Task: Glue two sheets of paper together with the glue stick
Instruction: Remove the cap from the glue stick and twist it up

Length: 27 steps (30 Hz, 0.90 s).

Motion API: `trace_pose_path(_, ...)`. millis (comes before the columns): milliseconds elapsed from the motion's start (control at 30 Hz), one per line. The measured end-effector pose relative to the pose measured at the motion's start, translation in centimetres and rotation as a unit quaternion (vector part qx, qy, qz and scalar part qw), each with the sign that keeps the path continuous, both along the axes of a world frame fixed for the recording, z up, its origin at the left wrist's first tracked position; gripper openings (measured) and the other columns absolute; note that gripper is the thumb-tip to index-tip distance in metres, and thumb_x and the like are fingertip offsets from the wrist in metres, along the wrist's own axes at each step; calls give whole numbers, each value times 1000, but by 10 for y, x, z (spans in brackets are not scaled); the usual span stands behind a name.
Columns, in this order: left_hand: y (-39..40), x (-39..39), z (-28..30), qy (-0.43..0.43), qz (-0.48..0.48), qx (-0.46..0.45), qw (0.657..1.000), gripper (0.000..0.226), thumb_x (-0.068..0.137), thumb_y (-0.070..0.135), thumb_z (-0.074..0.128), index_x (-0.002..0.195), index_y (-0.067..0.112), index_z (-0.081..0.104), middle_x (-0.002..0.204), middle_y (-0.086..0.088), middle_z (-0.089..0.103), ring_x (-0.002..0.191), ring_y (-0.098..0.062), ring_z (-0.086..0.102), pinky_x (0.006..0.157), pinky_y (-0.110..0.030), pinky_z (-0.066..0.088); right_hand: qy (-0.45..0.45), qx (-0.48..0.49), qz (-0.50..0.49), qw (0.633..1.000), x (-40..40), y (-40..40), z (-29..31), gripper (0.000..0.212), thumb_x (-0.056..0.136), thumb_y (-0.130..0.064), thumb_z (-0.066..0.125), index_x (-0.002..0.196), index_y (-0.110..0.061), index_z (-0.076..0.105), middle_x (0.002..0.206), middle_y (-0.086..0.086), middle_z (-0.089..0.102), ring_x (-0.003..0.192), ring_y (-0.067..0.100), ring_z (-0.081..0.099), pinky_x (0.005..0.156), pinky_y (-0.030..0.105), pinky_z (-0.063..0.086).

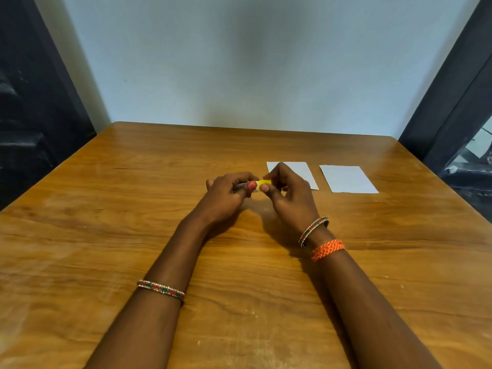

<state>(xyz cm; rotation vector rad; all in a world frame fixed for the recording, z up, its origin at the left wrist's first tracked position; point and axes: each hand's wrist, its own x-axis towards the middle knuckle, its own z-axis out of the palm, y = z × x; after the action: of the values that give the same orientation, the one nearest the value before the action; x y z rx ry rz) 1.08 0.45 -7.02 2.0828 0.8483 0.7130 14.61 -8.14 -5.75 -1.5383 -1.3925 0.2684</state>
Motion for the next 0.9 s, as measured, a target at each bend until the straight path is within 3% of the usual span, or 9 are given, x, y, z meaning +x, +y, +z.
trace_pose_path(67, -2, 0, 3, -7, -11, -12, 1000, 25, 90, 44, 39, 91, 43, 63, 80, 8, 63, 96, -20, 54, 95, -55, 32, -50, 5, 15, 999, 1, -2, 4, 17, 78, -7, 68, 89, -12, 56, 85, 6, 65, 71, 15, 55, 60, 25, 45)
trace_pose_path(200, -4, 0, 9, -32, -27, -10, 999, 28, 89, 43, 37, 79, 38, 62, 71, 9, 58, 78, -13, 53, 93, -57, 33, -83, 7, 33, 996, 6, -5, 13, 26, 76, -2, 69, 94, -15, 56, 87, -1, 60, 75, 13, 56, 61, 25, 48)
trace_pose_path(400, -5, -4, 11, -4, -23, 13, 1000, 24, 96, 30, 42, 89, 24, 64, 77, 5, 61, 82, -12, 54, 93, -52, 33, -94, -4, 33, 995, 11, -6, 14, 25, 74, -8, 73, 90, -15, 55, 83, -11, 57, 74, 6, 58, 60, 22, 54)
trace_pose_path(533, -7, -3, 13, 9, -26, 17, 999, 26, 97, 27, 40, 84, 21, 62, 72, 5, 57, 75, -8, 50, 85, -44, 32, -122, 1, 24, 992, 14, -6, 14, 32, 73, -4, 73, 99, -14, 57, 92, -3, 62, 74, 4, 56, 65, 14, 51)
trace_pose_path(633, -7, -4, 15, 8, -28, 2, 1000, 31, 98, 29, 39, 75, 27, 60, 71, 4, 58, 74, -11, 51, 84, -43, 33, -155, 10, 32, 987, 12, -5, 13, 33, 75, 2, 69, 104, -12, 65, 92, 0, 64, 78, 9, 56, 70, 16, 49)
trace_pose_path(700, -7, -6, 16, -9, -19, -34, 999, 34, 98, 30, 39, 79, 19, 66, 74, 0, 61, 74, -14, 54, 84, -41, 37, -169, 18, 30, 985, 12, -6, 13, 32, 75, 4, 68, 102, -12, 68, 95, 5, 68, 80, 10, 57, 71, 11, 47)
trace_pose_path(800, -4, -10, 13, -58, 8, -106, 993, 40, 97, 30, 41, 84, 4, 68, 77, -9, 62, 72, -21, 52, 75, -37, 41, -137, 48, 0, 989, 19, -9, 16, 31, 75, 5, 68, 101, -13, 69, 96, 0, 67, 78, 7, 58, 70, 5, 47)
trace_pose_path(900, 0, -14, 12, -109, 25, -110, 988, 36, 95, 35, 41, 79, 15, 66, 71, -3, 55, 72, -20, 47, 71, -37, 35, -86, 67, -32, 994, 23, -11, 18, 30, 74, -1, 71, 101, -14, 67, 93, -5, 63, 76, -1, 59, 67, 6, 49)
